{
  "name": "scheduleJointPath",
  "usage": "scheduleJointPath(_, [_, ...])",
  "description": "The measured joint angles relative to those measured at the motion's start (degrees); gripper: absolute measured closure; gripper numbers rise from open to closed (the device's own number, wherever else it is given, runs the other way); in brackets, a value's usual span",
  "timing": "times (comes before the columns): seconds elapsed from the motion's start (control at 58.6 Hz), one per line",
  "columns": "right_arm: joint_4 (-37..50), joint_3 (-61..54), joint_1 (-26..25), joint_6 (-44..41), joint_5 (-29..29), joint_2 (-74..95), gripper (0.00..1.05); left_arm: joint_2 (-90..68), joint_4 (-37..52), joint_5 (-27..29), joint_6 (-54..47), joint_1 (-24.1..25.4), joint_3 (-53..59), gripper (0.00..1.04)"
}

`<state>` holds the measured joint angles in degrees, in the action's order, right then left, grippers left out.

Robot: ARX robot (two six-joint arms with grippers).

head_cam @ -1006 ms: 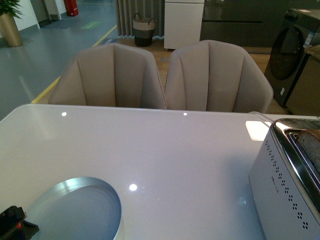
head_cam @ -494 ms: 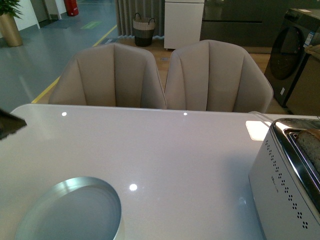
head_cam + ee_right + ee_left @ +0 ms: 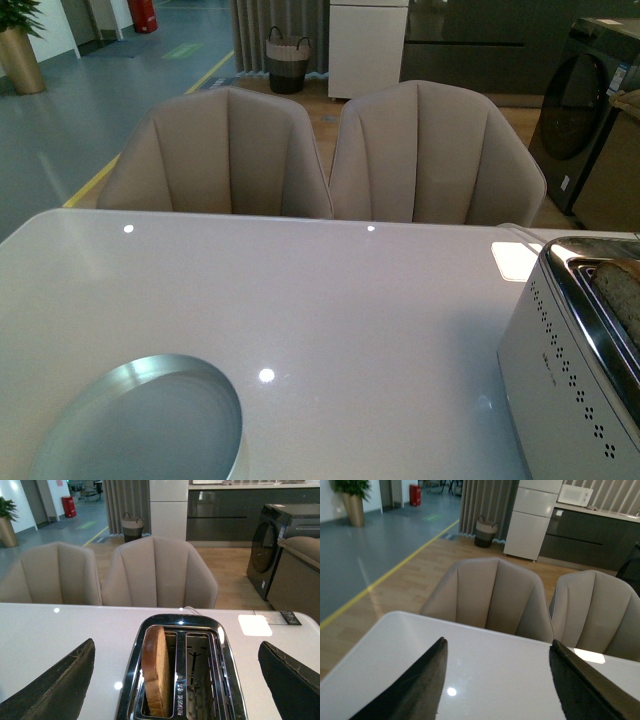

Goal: Left arm holds plate, right arm toasts bread

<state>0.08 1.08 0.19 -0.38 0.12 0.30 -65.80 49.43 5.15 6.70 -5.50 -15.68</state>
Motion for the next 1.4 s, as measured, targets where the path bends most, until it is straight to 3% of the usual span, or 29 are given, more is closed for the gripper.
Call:
scheduleJointPath(0.307, [0.0,0.0,0.0,0.0,0.0,0.0,0.09,11.5,-3.3,-4.9,-5.4,5.2,8.0,1.02])
scheduleJointPath(0.494, [0.0,0.0,0.0,0.0,0.0,0.0,0.09,20.2,-8.7,-5.1,-5.9,5.3,11.5,1.02])
scheduleJointPath(0.614, [0.0,0.0,0.0,0.0,0.0,0.0,0.09,21.7,-7.2,-5.1,-5.9,5.3,14.2,1.02])
scheduleJointPath(1.398, [0.0,0.0,0.0,0.0,0.0,0.0,0.09,49.0,-32.6,-5.1,-6.1,5.3,14.9,1.02])
